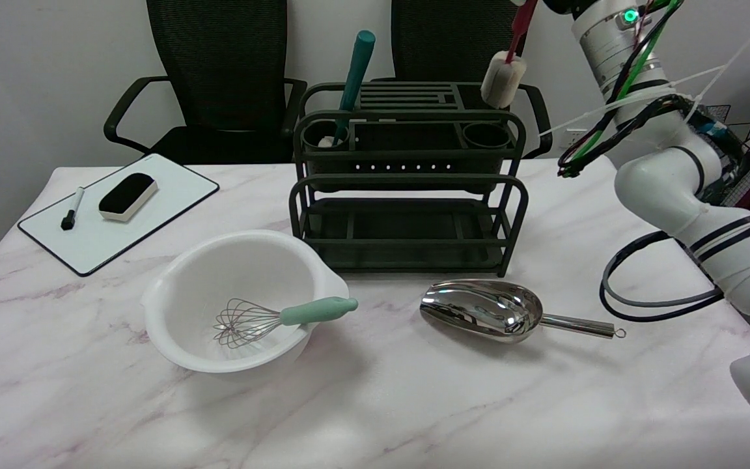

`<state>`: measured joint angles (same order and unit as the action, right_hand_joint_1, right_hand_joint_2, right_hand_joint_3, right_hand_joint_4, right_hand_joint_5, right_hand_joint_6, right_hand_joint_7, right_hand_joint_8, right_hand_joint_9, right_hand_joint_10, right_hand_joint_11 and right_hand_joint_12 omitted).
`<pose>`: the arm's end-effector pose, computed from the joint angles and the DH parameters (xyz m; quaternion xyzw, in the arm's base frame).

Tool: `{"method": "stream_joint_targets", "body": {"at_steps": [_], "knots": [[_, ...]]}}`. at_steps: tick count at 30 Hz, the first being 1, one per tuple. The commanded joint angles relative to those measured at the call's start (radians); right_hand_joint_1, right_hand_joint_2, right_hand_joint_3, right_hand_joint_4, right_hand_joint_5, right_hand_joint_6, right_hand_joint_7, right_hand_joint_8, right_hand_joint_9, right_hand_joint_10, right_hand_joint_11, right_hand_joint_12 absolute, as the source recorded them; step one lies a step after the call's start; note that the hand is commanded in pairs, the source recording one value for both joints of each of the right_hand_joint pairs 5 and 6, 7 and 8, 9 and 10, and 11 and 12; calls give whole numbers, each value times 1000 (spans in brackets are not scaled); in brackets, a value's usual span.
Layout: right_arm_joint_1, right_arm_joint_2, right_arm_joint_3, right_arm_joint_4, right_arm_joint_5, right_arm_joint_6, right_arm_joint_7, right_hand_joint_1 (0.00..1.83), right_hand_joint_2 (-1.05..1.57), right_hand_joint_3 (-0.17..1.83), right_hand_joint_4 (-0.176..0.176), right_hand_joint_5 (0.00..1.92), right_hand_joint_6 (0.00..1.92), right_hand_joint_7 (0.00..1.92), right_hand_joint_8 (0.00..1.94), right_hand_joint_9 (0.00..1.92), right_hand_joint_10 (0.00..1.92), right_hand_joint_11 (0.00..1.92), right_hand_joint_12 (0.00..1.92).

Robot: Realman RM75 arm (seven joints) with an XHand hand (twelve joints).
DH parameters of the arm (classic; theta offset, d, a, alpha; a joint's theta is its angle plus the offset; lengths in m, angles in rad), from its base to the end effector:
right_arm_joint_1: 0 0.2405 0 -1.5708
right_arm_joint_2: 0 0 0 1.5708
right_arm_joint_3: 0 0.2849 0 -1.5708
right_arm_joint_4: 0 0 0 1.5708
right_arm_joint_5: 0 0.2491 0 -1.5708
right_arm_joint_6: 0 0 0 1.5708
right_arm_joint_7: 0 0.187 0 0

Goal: Pick up the pink sponge bottle brush.

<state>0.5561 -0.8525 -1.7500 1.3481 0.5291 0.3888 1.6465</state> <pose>-0.0021 -0.5015 0.4195 0.6725 -0.2829 0.5935 0.3399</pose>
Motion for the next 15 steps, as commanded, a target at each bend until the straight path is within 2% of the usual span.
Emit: {"method": "stream_joint_targets", "body": {"at_steps": [1,15], "knots": [[-143,56,183,198,8,-104,1,1024,870,808,0,1920,1920,1920,1920,1920,1920,1872,1872],[-400,54,425,324,8,-180,-9,1029,913,782,0,1920,1920,1920,1920,1920,1920,1891,1891]]}}
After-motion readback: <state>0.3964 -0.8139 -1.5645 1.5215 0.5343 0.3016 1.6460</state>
